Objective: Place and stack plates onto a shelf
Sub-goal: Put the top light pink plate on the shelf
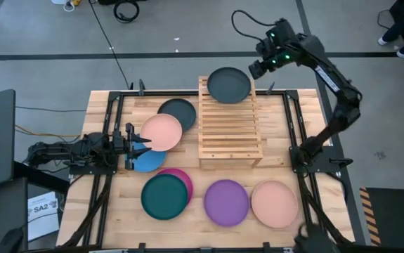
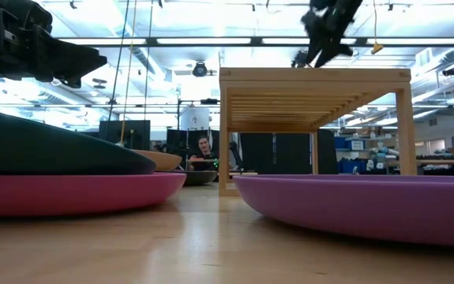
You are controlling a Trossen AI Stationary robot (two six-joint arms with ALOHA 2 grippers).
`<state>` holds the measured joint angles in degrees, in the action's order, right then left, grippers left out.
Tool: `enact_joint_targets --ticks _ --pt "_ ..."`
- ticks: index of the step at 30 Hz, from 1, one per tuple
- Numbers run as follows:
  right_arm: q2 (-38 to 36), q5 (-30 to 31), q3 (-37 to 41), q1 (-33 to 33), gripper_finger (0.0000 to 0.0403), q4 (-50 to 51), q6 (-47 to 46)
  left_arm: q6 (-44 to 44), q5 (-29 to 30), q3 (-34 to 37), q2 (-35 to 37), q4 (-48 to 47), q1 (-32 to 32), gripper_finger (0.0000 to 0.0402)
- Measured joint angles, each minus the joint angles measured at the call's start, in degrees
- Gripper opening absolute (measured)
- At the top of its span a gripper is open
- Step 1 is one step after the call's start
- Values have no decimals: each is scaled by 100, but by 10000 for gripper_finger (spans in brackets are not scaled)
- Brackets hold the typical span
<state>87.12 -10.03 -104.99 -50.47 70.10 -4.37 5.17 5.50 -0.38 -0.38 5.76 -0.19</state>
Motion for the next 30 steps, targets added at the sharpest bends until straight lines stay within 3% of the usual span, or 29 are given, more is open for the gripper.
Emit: enact_joint_targets --ticks 6,14,22,30 --pt "-1000 166 408 1108 173 95 -171 0 0 1 0 48 -1 146" --pt "-2576 1284 2174 3140 172 -617 -1314 0 0 0 0 247 4 146" --pt "-3633 1356 4236 4656 172 -2903 -1811 -5 236 0 -4 345 2 146" --pt "-3674 1354 5740 5620 172 -5195 -1801 -157 236 0 -44 376 7 146"
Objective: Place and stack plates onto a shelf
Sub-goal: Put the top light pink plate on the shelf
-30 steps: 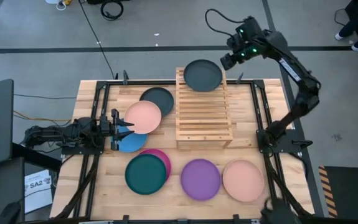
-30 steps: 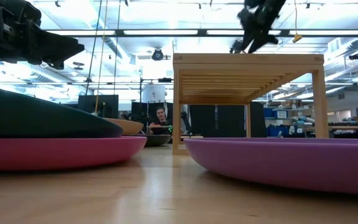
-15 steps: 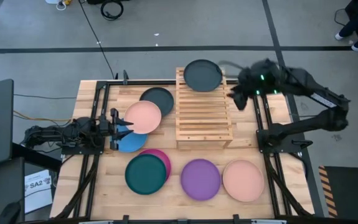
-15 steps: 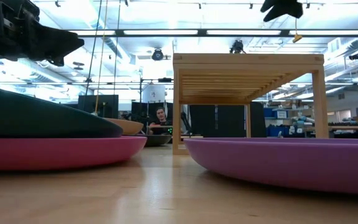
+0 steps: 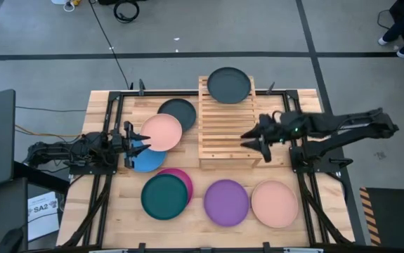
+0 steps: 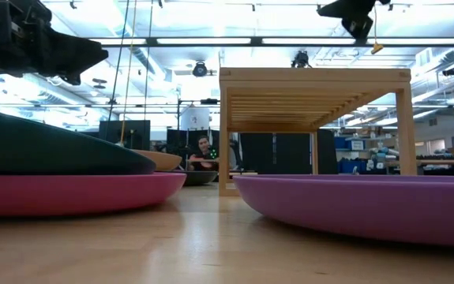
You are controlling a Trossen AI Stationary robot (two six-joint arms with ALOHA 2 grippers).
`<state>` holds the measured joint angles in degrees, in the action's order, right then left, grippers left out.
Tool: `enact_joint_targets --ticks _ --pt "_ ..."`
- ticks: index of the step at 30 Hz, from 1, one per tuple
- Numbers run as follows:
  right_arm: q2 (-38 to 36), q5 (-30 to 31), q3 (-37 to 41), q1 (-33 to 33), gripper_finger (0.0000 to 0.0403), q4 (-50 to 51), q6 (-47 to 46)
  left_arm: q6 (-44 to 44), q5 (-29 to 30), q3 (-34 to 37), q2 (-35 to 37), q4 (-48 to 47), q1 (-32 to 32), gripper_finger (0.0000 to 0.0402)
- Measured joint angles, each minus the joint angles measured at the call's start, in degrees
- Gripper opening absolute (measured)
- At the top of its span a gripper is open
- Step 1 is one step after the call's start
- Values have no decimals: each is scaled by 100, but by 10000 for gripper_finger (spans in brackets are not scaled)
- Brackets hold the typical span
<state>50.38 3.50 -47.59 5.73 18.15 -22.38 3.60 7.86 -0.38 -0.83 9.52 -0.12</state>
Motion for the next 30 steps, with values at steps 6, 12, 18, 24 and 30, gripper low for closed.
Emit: enact_joint_targets --ticks 6,12,18,24,30 --pt "129 1 668 364 172 -1056 1 -25 2 -294 -593 64 9 146" --pt "185 3 918 581 171 -1502 3 -31 2 -849 -1680 57 9 146" --pt "187 5 924 744 171 -1558 3 -41 0 -1550 -2957 -518 9 146" --pt "185 5 924 843 171 -1562 3 -44 31 -2447 -4142 -1888 11 146" --pt "186 5 924 888 171 -1558 3 -201 254 -3058 -5027 -3022 9 146"
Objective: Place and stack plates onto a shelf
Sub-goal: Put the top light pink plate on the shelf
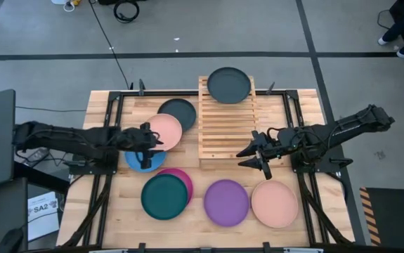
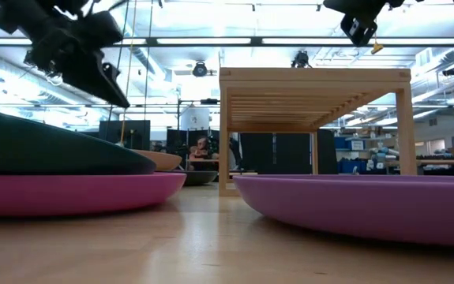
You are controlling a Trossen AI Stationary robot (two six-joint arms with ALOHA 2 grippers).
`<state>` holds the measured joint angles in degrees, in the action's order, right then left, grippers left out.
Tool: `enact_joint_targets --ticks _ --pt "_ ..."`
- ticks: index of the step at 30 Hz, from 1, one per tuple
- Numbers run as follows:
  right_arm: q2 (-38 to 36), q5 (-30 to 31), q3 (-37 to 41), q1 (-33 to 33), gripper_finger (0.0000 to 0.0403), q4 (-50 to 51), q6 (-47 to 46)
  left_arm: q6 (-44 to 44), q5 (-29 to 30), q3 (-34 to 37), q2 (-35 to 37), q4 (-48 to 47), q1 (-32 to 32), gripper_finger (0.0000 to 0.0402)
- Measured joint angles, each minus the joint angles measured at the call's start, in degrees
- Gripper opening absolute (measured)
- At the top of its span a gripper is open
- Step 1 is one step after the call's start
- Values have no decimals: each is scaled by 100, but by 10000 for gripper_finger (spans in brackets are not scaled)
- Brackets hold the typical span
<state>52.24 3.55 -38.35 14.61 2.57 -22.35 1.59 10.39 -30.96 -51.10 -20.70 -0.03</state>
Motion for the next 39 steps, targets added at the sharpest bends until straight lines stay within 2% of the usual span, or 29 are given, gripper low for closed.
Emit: enact_joint_targets --ticks 10,15,30,39 --pt "-1 -7 0 -2 171 2 46 -291 42 -175 -774 -880 0 146" --pt "-1 -11 0 -2 171 4 46 -293 286 -177 -1006 -861 -2 146" --pt "0 -15 0 -2 171 6 44 -293 317 -177 -1844 -862 -2 146" --pt "0 -15 0 -2 171 4 44 -293 319 -177 -1903 -864 -2 108"
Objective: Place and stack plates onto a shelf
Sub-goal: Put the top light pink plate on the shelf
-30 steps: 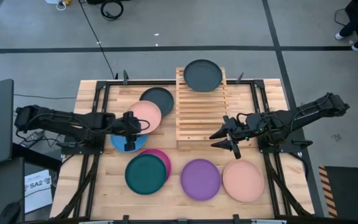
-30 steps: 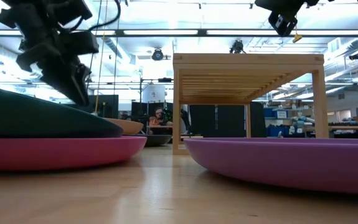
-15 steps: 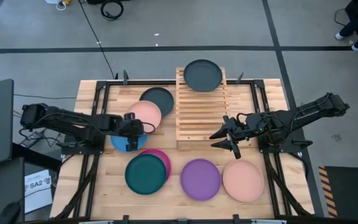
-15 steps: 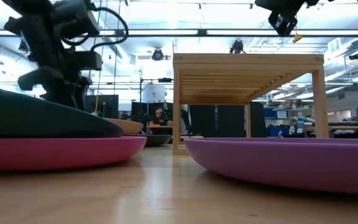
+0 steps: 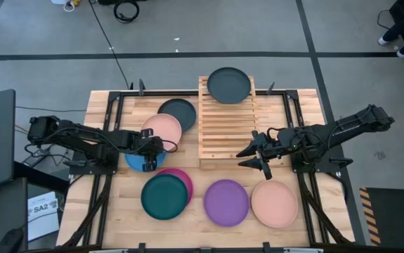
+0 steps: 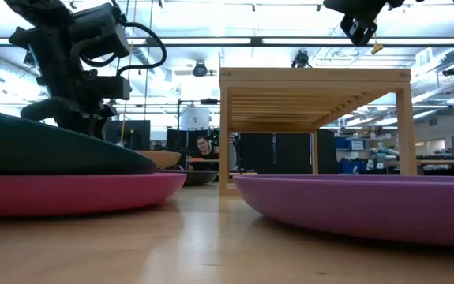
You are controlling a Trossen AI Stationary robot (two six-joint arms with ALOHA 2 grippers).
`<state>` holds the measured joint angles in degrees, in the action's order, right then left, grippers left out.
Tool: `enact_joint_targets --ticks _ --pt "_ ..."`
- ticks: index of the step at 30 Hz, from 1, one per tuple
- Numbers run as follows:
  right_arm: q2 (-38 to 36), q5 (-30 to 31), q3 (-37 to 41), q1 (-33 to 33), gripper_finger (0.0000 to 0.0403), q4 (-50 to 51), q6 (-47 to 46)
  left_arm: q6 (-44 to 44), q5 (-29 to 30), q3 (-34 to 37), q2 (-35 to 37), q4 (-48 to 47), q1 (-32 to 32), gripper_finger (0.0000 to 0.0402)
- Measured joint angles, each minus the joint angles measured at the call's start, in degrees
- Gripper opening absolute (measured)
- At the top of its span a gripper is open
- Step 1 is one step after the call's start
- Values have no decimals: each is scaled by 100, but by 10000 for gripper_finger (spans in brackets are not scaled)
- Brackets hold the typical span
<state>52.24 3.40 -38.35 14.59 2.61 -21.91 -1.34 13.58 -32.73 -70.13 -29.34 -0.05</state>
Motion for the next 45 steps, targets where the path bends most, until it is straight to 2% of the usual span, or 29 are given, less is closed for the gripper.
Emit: enact_joint_targets --ticks 11,26,36,45 --pt "0 1 0 0 172 0 0 11 61 -7 4 10 0 32" --pt "-2 0 -2 -1 172 -19 -44 2 195 -64 52 -88 2 26" --pt "-110 -2 -9 -2 172 -83 -44 -21 121 -1081 92 -1059 4 24" --pt "-732 -26 -9 -2 171 -36 100 130 164 -2356 92 -1759 208 24"
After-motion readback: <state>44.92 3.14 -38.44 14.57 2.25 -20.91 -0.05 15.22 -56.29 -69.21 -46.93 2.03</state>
